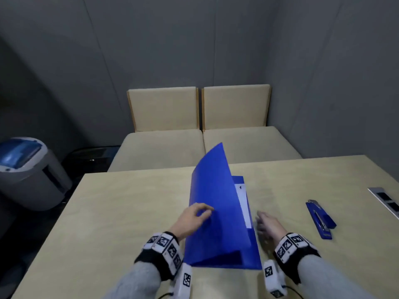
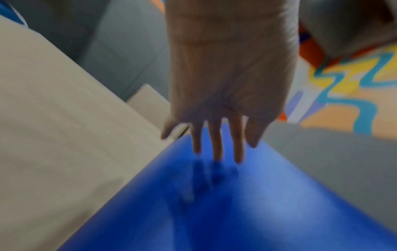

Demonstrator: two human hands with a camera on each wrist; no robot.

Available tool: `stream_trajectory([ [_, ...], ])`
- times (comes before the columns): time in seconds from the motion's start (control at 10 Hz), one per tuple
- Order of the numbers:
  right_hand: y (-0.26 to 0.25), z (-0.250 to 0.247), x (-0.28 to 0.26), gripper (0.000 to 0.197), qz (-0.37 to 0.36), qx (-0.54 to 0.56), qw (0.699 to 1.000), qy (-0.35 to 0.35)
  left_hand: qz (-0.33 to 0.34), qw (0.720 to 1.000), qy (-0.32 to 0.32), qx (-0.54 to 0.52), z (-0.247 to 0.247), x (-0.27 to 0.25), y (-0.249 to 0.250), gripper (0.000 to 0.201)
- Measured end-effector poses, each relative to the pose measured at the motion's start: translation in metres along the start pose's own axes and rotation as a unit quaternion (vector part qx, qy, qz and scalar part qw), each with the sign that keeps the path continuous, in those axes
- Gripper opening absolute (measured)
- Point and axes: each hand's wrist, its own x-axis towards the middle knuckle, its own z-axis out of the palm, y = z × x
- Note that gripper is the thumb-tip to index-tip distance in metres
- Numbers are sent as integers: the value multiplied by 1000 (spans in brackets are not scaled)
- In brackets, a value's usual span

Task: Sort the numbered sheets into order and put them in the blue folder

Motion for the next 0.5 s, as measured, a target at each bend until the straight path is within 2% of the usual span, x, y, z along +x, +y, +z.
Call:
stream_trajectory([
  [0.1,-13,-11,-14,22,-17,38,999,2,-95,960,-11,263,45,13,-38,66],
  [0.2,-15,-12,-17,33,-77,-28,997,-2,-98,936,-45,336,72,12,-57,78],
  [0.3,-12,-6,-22,43,-126,-141,982,7,-124,914,-74,379,77,12,-52,80],
  [0.4,-16,5,-35,43,-151,-226,962,-13,-128,894,-118,413,78,12,-37,82],
  [0.5,-59,9,-44,44,-203,-260,944,-18,-115,887,-136,427,29,35,5,59],
])
